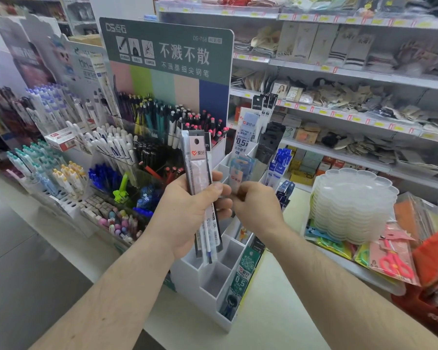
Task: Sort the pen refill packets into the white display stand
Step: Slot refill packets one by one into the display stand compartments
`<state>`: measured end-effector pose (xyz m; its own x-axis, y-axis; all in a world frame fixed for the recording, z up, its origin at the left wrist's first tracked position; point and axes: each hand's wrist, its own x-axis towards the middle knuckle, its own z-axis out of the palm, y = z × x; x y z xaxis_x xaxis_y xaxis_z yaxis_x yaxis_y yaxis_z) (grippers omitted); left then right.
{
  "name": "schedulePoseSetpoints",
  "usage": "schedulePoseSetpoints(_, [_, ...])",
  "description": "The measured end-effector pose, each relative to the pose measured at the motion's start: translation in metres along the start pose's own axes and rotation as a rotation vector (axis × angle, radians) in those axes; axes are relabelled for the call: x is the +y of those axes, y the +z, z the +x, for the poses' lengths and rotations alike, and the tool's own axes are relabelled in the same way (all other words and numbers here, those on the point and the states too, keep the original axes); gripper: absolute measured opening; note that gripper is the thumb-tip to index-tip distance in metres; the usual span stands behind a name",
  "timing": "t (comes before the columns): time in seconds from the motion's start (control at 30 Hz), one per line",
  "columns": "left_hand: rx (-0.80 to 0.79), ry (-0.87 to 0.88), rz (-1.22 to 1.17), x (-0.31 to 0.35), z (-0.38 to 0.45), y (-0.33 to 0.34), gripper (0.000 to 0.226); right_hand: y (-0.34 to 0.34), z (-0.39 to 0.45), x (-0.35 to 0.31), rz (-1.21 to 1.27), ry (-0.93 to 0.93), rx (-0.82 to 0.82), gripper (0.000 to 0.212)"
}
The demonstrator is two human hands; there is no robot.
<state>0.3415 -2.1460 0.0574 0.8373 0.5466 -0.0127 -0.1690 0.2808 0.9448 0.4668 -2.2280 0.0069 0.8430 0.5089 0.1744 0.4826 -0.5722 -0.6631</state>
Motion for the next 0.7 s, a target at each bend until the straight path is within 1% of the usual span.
schedulePoseSetpoints(0.07, [-0.019,-0.01,0.002,0.0,-0.001,0.002,0.013,-0.002,-0.002,-0.003,-0.088,-0.014,-0.011,0.021])
schedulePoseSetpoints(0.17, [-0.024,-0.016,0.008,-0.001,-0.002,0.003,0.013,-0.006,-0.002,-0.007,-0.112,-0.016,-0.019,0.022])
schedulePoseSetpoints(0.3, [-0.054,-0.05,-0.025,-0.006,-0.005,0.009,0.012,-0.021,-0.006,-0.003,-0.16,0.026,-0.118,0.01])
schedulePoseSetpoints(0.33, [-0.075,-0.071,-0.045,-0.008,-0.007,0.012,0.01,-0.027,-0.007,0.0,-0.162,0.042,-0.145,0.013])
schedulePoseSetpoints(0.37, [-0.094,-0.095,-0.066,-0.01,-0.009,0.015,0.009,-0.033,-0.008,0.005,-0.126,0.058,-0.157,0.017])
schedulePoseSetpoints(0.4, [-0.113,-0.125,-0.089,-0.013,-0.011,0.019,0.013,-0.04,-0.011,0.01,-0.03,0.08,-0.143,0.021])
schedulePoseSetpoints(0.5, [-0.145,-0.2,-0.124,-0.023,-0.014,0.027,0.032,-0.059,-0.029,0.015,0.451,0.194,0.014,0.024])
schedulePoseSetpoints(0.57, [-0.149,-0.25,-0.112,-0.03,-0.013,0.031,0.036,-0.069,-0.044,0.012,0.654,0.212,0.046,0.023])
schedulePoseSetpoints(0.63, [-0.146,-0.301,-0.111,-0.035,-0.013,0.036,0.036,-0.076,-0.06,0.009,0.676,0.148,0.002,0.022])
schedulePoseSetpoints(0.7, [-0.147,-0.341,-0.128,-0.04,-0.012,0.043,0.036,-0.077,-0.075,0.008,0.53,0.118,-0.085,0.044])
